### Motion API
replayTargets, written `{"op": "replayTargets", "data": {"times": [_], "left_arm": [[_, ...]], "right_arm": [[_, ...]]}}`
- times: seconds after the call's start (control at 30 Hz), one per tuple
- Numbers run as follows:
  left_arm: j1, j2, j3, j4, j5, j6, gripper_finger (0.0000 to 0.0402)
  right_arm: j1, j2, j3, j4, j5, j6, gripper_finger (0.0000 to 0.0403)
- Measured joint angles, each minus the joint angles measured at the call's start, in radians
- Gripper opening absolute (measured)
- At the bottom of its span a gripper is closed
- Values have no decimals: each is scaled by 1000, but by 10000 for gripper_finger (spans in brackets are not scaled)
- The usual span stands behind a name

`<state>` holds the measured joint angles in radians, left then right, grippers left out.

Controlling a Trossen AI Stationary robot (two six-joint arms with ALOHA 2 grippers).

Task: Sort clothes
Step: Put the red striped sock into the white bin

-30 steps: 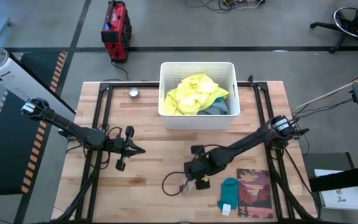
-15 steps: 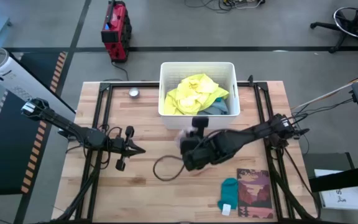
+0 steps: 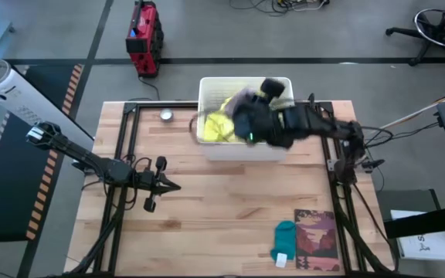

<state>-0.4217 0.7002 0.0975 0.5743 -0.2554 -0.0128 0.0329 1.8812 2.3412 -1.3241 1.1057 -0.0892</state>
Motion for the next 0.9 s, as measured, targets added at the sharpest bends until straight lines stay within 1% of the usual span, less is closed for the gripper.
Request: {"op": "replayTargets", "data": {"times": [0.07, 0.17, 0.23, 0.33, 0.4, 0.43, 0.63, 0.8, 0.9], "left_arm": [[0, 0, 0, -1, 0, 0, 0], [0, 0, 0, -2, 0, 0, 0], [0, 0, 0, -8, 0, 0, 0], [0, 0, 0, -10, 0, 0, 0], [0, 0, 0, -12, 0, 0, 0], [0, 0, 0, -11, 0, 0, 0], [0, 0, 0, 3, 0, 0, 0], [0, 0, 0, 8, 0, -1, 0], [0, 0, 0, 8, 0, -1, 0]], "right_arm": [[-71, 0, -1, -37, -51, 48, 0], [-173, 1, -31, -59, -166, 101, 0], [-239, 1, -71, -61, -294, 116, 0], [-330, 2, -153, -55, -541, 139, 0], [-375, 2, -226, -25, -640, 142, 0], [-392, 2, -265, -14, -663, 140, 0], [-479, 3, -479, 68, -684, 134, 0], [-533, 3, -634, 204, -833, 130, 0], [-549, 2, -710, 275, -887, 130, 0]]}}
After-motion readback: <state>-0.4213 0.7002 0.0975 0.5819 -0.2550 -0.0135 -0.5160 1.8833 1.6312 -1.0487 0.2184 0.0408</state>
